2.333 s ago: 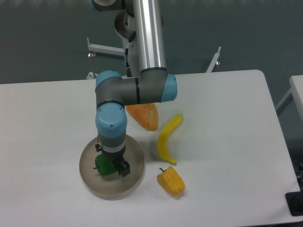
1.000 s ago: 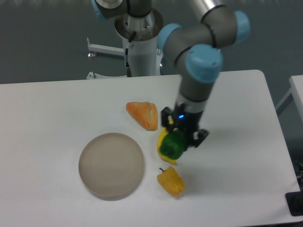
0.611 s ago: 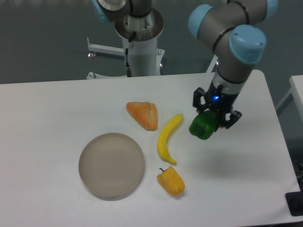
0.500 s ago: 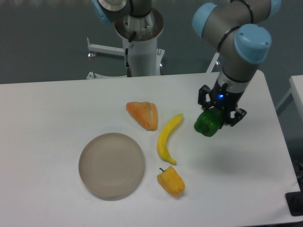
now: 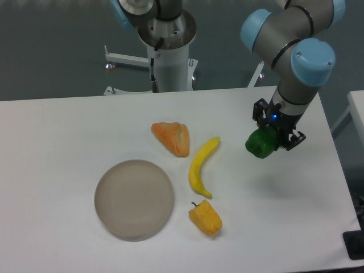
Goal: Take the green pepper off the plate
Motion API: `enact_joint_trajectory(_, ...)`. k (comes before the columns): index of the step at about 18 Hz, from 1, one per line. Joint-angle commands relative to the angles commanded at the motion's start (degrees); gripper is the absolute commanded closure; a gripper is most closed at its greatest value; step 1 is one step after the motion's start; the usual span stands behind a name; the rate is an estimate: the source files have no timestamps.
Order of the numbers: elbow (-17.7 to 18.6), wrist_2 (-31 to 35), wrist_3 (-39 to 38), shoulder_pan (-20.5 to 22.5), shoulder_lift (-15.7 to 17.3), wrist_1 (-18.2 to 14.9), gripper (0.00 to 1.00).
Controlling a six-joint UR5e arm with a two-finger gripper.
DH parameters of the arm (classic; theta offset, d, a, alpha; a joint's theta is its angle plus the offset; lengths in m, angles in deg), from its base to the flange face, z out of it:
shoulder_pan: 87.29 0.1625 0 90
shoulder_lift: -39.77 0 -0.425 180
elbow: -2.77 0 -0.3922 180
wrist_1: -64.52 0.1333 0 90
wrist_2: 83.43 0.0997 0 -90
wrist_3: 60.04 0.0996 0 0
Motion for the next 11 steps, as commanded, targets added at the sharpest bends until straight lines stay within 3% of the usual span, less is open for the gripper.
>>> enact_joint_trajectory(11,0.1,1.4,1.1,-0.4,-0.4,0.2,0.94)
